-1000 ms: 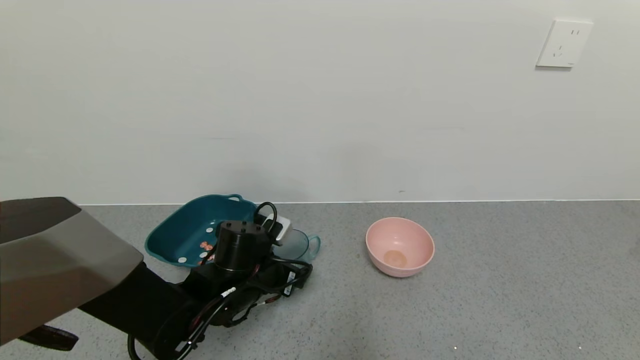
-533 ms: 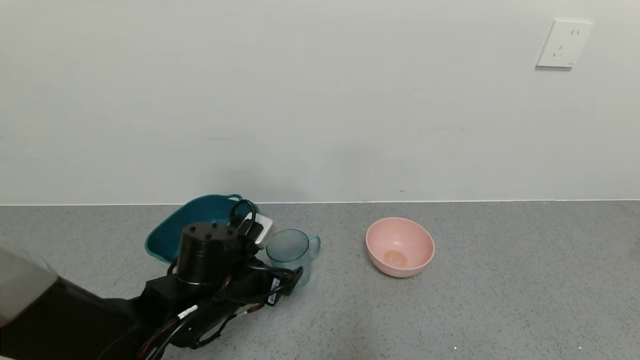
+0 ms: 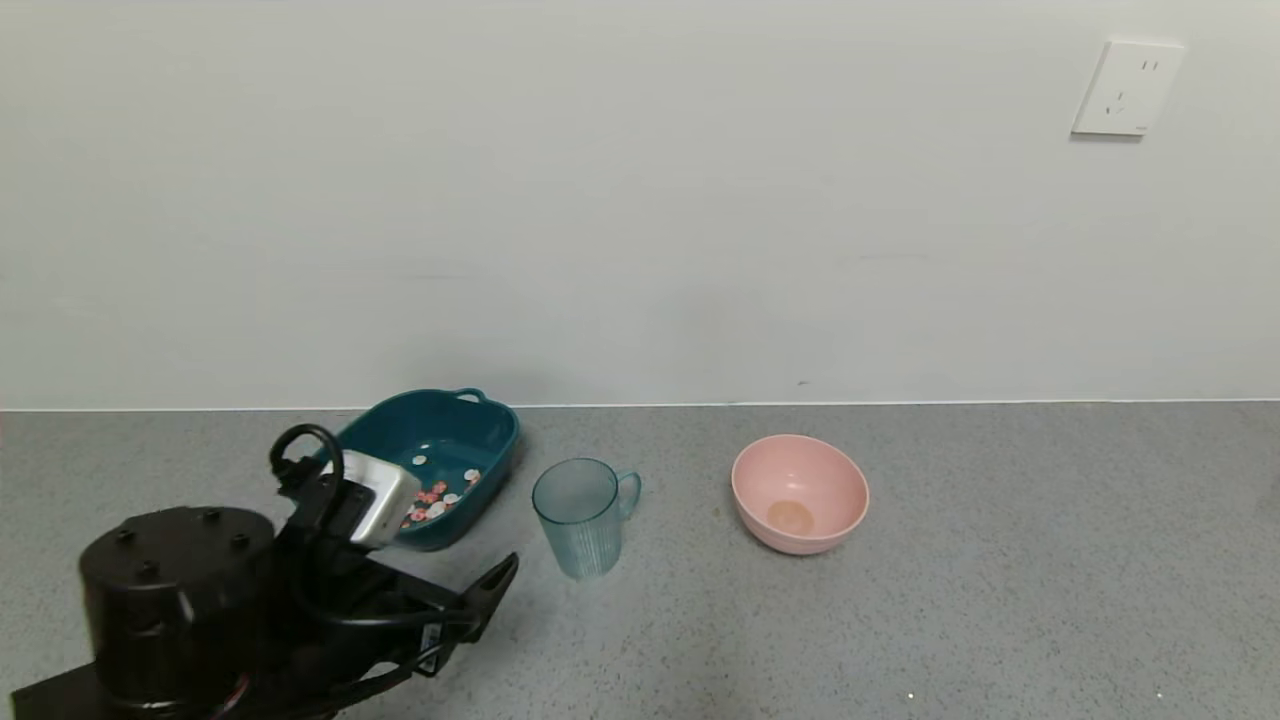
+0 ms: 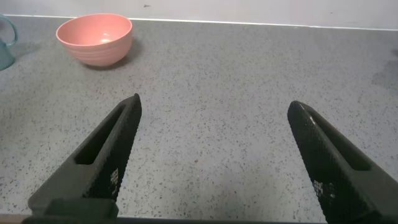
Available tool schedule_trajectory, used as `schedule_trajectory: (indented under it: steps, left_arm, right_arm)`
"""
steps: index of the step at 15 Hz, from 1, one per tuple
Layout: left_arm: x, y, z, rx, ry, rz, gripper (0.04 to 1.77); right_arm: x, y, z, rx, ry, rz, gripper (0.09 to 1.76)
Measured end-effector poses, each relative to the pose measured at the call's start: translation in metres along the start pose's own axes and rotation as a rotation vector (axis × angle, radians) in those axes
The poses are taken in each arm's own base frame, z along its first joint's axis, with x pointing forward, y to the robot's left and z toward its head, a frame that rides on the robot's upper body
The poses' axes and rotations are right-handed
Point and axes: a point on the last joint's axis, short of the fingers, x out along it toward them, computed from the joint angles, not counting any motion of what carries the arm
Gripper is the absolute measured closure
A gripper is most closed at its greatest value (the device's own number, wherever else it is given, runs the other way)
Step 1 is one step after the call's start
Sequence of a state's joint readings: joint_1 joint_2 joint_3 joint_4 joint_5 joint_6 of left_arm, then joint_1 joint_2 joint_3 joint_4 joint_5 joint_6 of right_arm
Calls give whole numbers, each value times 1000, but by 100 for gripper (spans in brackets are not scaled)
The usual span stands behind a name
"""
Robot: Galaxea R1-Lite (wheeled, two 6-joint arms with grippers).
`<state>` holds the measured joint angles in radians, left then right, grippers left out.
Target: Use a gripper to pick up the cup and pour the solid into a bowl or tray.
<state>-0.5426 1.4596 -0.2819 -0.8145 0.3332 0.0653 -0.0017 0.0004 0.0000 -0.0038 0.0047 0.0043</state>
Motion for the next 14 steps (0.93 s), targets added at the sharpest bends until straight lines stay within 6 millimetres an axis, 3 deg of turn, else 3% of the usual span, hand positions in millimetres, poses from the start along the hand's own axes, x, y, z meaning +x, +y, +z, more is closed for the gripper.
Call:
schedule_trajectory:
  steps: [7, 14]
  left_arm:
    - [-64, 23, -17, -39, -88, 111, 10]
    - [-126, 46, -35, -59, -101, 110, 9]
  right_arm:
    - [0, 0, 0, 0, 0, 0, 14]
    - [0, 0, 0, 1, 0, 0, 14]
